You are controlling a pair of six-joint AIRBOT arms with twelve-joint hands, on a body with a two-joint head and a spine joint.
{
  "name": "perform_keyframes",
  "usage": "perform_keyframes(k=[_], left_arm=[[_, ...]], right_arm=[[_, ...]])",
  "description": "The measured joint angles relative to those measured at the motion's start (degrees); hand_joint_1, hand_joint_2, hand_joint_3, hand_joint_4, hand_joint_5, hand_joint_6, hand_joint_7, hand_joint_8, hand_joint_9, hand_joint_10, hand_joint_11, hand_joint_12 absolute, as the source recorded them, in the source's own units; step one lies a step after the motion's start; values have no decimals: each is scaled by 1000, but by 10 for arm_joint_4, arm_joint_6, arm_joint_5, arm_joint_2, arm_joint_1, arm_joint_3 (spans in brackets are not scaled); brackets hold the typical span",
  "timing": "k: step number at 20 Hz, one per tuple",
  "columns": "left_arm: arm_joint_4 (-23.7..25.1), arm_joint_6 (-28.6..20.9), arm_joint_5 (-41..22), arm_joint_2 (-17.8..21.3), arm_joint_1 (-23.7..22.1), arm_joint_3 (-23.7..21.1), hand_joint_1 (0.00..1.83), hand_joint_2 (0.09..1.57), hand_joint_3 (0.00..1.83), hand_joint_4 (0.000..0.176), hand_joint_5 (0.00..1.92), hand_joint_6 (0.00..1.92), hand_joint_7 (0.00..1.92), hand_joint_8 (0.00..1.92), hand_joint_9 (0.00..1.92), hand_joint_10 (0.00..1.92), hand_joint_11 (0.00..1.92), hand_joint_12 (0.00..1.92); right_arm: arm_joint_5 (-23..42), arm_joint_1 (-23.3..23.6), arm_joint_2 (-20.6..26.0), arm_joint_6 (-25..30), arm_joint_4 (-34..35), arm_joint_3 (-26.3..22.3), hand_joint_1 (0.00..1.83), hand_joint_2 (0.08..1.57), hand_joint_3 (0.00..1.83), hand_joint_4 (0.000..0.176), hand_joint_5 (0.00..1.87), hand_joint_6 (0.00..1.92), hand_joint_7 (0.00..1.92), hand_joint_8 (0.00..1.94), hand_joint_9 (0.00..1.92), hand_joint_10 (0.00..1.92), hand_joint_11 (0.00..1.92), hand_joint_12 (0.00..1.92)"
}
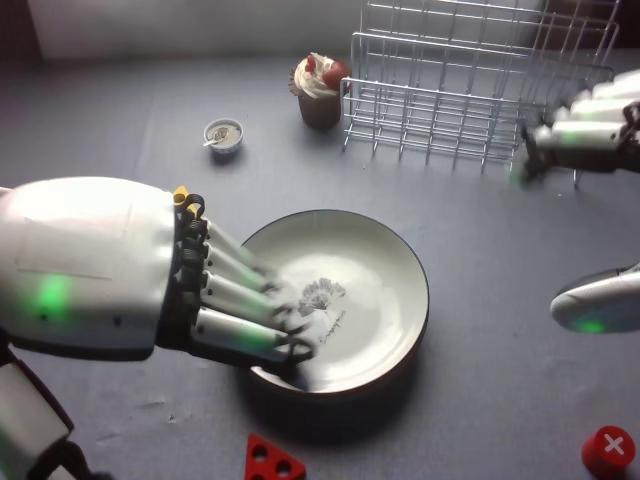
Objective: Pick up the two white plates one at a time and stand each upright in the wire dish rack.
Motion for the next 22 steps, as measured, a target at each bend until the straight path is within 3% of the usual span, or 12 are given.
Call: perform_keyframes(k=[5, 9, 14, 19, 22], left_arm=[[5, 0, -1, 0, -4, -9, 0, 924, 1, 0, 131, 0, 150, 0, 144, 0, 113, 60], [3, 0, -5, 0, -4, 11, 0, 919, 0, 0, 149, 6, 167, 6, 157, 4, 127, 62], [0, 0, -12, 0, -6, 23, 0, 922, 0, 0, 140, 2, 166, 5, 160, 5, 130, 59], [-18, 0, -14, -9, -6, 38, 0, 915, 0, 0, 166, 9, 187, 9, 178, 9, 144, 60], [12, 0, -29, -9, -7, 40, 0, 921, 1, 0, 143, 1, 161, 0, 157, 1, 131, 52]], right_arm=[[-5, 0, 0, 0, 1, 0, 0, 887, 2, 0, 110, 0, 128, 3, 106, 2, 22, 123], [-6, 0, -3, 0, 1, 3, 0, 881, 0, 0, 152, 0, 192, 7, 172, 10, 78, 113], [-11, 0, -4, 0, 1, 7, 0, 880, 0, 0, 89, 1, 123, 1, 110, 1, 47, 89], [-11, 0, -5, 30, -32, 8, 0, 876, 0, 0, 123, 12, 158, 13, 142, 12, 73, 93], [-12, 0, -5, 44, -44, 9, 0, 881, 1, 0, 149, 18, 175, 15, 163, 17, 96, 100]])
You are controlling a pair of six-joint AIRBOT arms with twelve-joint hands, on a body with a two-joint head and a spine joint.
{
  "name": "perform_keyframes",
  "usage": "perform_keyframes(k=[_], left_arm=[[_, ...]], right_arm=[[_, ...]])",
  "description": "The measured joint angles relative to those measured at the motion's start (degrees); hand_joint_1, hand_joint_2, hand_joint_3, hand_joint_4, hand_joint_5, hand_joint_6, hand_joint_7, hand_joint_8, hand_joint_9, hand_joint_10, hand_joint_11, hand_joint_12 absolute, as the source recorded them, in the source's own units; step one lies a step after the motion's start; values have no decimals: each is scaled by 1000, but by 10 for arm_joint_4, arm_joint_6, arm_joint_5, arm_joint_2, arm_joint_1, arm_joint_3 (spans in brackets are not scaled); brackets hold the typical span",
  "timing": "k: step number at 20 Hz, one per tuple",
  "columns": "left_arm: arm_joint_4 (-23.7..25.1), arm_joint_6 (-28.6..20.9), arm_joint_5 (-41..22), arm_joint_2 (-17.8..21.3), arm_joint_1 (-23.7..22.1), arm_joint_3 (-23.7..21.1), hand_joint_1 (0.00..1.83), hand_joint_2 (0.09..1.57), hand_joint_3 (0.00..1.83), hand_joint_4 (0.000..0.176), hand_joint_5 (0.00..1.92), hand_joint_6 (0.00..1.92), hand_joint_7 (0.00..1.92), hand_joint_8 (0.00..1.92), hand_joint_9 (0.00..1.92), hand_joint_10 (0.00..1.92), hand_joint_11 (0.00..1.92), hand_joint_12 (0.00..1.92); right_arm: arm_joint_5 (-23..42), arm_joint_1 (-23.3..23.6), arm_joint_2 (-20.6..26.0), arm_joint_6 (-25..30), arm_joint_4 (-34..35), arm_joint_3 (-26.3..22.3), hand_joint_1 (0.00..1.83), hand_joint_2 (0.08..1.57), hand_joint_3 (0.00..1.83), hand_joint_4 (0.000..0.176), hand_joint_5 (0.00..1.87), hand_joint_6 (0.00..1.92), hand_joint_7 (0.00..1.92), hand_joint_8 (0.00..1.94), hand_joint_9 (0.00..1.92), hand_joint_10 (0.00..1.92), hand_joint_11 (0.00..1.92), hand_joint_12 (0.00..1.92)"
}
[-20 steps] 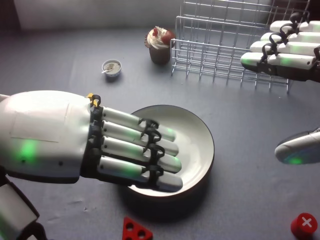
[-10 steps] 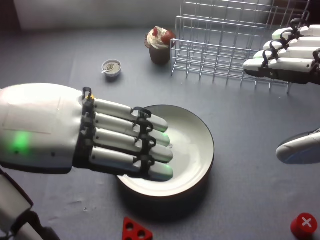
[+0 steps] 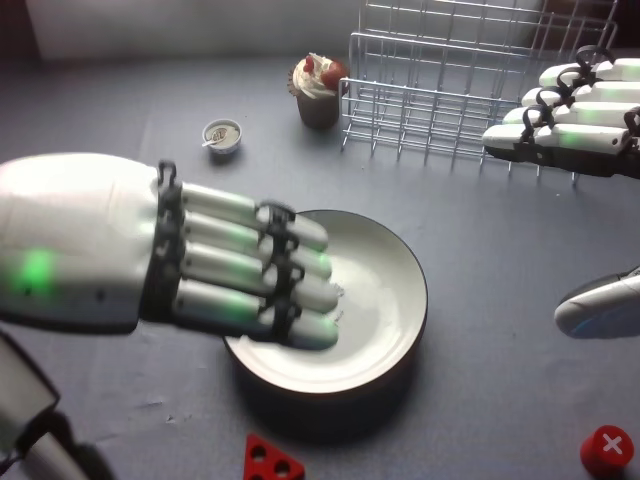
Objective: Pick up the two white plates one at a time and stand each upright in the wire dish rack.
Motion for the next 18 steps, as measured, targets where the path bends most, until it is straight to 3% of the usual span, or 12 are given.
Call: perform_keyframes(k=[5, 12, 18], left_arm=[[-11, 0, -10, 2, 2, 12, 0, 915, 0, 0, 183, 14, 210, 13, 204, 13, 178, 65], [12, 0, -11, 7, 2, 3, 0, 929, 3, 0, 167, 7, 201, 11, 194, 8, 157, 50], [51, 0, 60, -11, 23, -19, 0, 933, 3, 0, 153, 0, 183, 1, 187, 4, 159, 48]], right_arm=[[2, 0, 0, 12, -19, -2, 0, 887, 1, 0, 123, 6, 146, 4, 143, 5, 106, 95], [2, 0, 0, 12, -27, -3, 0, 901, 3, 0, 168, 2, 192, 5, 178, 6, 133, 81], [3, 0, 0, 12, -31, -5, 0, 911, 6, 0, 133, 0, 170, 0, 147, 0, 102, 63]])
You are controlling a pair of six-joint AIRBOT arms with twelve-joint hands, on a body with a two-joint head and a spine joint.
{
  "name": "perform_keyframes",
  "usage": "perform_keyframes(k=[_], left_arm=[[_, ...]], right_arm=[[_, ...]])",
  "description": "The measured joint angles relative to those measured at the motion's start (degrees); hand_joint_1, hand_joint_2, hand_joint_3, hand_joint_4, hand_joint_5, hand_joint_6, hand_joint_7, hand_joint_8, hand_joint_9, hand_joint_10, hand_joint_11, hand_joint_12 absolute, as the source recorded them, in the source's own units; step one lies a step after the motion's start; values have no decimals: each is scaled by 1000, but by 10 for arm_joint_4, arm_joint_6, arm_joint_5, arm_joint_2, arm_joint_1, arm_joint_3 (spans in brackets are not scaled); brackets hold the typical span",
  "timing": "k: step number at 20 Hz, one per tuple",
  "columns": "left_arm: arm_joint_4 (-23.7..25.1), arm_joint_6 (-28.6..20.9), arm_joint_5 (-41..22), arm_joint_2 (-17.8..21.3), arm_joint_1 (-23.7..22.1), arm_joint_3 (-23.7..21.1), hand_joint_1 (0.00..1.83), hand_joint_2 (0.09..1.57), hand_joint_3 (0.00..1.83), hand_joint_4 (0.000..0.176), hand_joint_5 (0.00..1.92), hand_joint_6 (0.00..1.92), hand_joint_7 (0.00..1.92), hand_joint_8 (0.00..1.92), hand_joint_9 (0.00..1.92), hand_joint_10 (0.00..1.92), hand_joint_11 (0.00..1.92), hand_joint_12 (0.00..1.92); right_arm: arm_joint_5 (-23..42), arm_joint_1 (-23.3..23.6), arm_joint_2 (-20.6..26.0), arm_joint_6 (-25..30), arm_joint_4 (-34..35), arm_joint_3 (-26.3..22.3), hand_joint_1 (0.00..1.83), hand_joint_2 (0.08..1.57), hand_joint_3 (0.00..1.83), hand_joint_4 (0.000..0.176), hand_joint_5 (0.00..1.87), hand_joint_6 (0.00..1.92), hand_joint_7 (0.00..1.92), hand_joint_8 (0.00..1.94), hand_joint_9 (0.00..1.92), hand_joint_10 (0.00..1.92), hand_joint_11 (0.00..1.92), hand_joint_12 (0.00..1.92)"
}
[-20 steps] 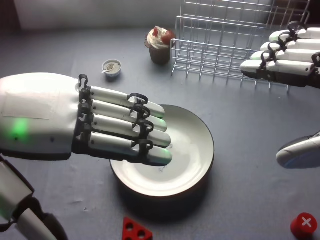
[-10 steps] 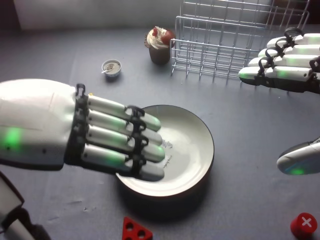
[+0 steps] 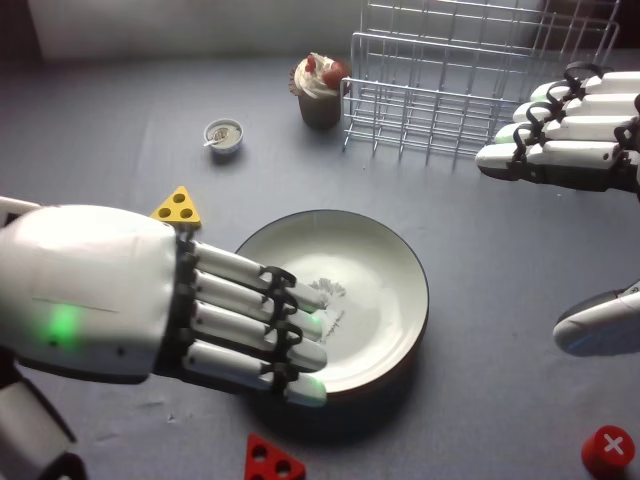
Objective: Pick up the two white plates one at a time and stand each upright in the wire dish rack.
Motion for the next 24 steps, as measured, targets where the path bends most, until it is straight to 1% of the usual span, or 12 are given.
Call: perform_keyframes(k=[2, 4, 7, 9, 14, 15, 18, 21, 24], left_arm=[[1, 0, 26, -11, 9, 3, 0, 916, 0, 0, 177, 8, 206, 9, 197, 7, 174, 52], [2, 0, 49, -26, 15, 12, 0, 929, 3, 0, 170, 3, 197, 3, 188, 2, 163, 45], [-4, 0, 83, -45, 27, 27, 0, 931, 3, 0, 157, 0, 178, 0, 168, 0, 147, 36], [1, 0, 98, -54, 29, 33, 0, 930, 2, 0, 141, 0, 162, 0, 155, 0, 156, 39], [-3, 0, 112, -79, 38, 52, 0, 930, 1, 0, 170, 11, 213, 19, 211, 20, 173, 44], [-3, 0, 117, -83, 41, 57, 0, 933, 3, 0, 156, 2, 197, 8, 199, 11, 171, 42], [-4, 0, 132, -89, 50, 72, 0, 936, 3, 0, 124, 1, 167, 3, 175, 3, 149, 31], [-4, 0, 136, -92, 52, 83, 0, 924, 0, 0, 151, 9, 188, 8, 193, 7, 163, 35], [-4, 0, 138, -97, 51, 94, 0, 929, 0, 0, 159, 9, 196, 9, 203, 9, 178, 41]], right_arm=[[-1, 0, 0, 0, 1, 0, 0, 902, 1, 0, 134, 3, 168, 1, 158, 5, 123, 69], [0, 0, 0, 0, 0, 0, 0, 904, 2, 0, 156, 11, 175, 3, 158, 4, 125, 67], [0, 0, 0, 0, 2, 0, 0, 901, 0, 0, 125, 0, 138, 0, 127, 0, 112, 58], [0, 0, 0, 0, 10, 1, 0, 904, 1, 0, 153, 10, 172, 12, 164, 13, 134, 64], [5, 0, 0, 0, 21, 3, 0, 908, 1, 0, 159, 7, 172, 6, 161, 6, 130, 58], [5, 0, 0, 0, 21, 3, 0, 914, 3, 0, 144, 0, 169, 4, 155, 3, 117, 51], [12, 0, 0, 0, 30, 3, 0, 917, 4, 0, 142, 1, 174, 5, 161, 5, 114, 49], [25, 0, 2, 0, 57, 10, 0, 919, 4, 0, 170, 11, 186, 9, 178, 10, 139, 57], [39, -1, 4, 0, 50, 13, 0, 928, 6, 0, 141, 0, 151, 0, 155, 0, 119, 47]])
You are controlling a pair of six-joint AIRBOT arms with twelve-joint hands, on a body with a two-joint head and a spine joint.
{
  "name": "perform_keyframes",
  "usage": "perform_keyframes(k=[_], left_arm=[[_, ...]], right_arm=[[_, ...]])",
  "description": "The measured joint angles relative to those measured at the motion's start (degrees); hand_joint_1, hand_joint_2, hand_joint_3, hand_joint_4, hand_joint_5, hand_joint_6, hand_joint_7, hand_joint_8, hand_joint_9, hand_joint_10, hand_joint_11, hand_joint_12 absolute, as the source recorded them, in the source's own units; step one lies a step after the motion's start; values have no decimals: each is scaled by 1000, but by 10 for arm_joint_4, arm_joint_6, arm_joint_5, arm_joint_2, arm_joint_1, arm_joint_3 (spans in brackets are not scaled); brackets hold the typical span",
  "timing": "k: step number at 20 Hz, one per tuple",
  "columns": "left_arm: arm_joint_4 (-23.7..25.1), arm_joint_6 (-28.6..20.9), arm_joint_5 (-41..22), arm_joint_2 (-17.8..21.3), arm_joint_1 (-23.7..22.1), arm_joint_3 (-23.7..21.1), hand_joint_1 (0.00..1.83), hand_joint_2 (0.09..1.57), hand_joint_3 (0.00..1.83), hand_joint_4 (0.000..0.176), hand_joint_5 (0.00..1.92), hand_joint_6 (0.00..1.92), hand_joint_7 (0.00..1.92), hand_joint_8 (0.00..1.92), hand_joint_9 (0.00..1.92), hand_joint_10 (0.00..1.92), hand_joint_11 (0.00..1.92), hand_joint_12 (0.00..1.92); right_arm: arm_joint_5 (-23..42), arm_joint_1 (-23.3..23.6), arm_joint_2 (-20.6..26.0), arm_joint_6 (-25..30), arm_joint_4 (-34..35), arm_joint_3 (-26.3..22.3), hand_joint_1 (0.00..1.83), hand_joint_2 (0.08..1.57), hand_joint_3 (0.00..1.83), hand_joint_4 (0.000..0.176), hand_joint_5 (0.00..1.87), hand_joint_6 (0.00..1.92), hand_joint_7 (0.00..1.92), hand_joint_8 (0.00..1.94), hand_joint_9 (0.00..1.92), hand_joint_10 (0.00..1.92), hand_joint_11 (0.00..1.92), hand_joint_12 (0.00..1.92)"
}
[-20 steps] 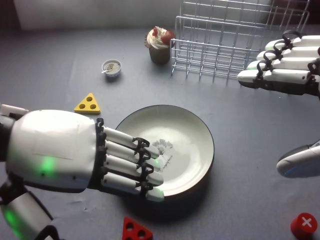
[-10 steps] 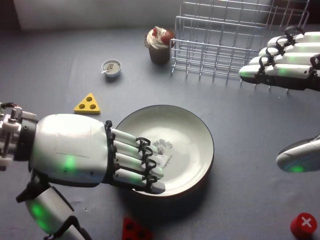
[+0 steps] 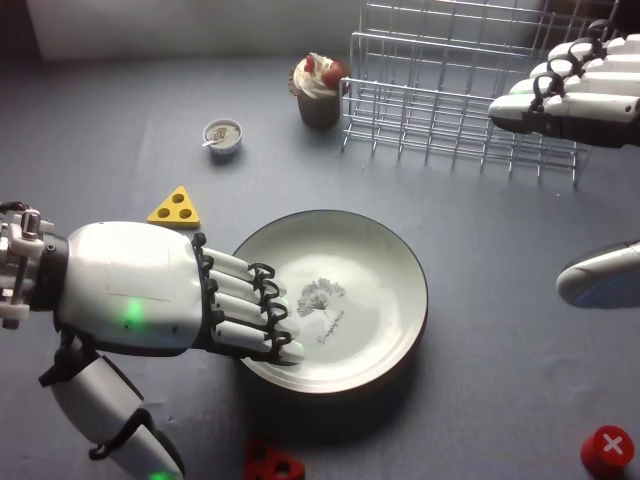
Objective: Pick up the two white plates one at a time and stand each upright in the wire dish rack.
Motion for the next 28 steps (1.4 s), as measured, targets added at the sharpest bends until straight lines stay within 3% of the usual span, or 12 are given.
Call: perform_keyframes(k=[8, 19, 28], left_arm=[[-2, 0, -2, -2, 14, 39, 0, 933, 2, 0, 132, 1, 181, 2, 192, 6, 155, 27], [-3, 1, -7, -10, 37, 40, 0, 942, 4, 0, 150, 8, 188, 11, 192, 12, 170, 30], [-44, 1, 5, -54, 49, 43, 0, 940, 1, 0, 119, 0, 150, 0, 152, 0, 150, 19]], right_arm=[[56, -8, 0, -13, -39, 7, 0, 921, 3, 0, 125, 0, 159, 0, 168, 1, 128, 46], [73, -8, -2, -13, -77, 17, 0, 926, 3, 0, 147, 5, 191, 6, 184, 9, 152, 42], [75, -14, -4, -16, -104, 11, 0, 930, 3, 0, 161, 3, 195, 5, 183, 5, 155, 38]])
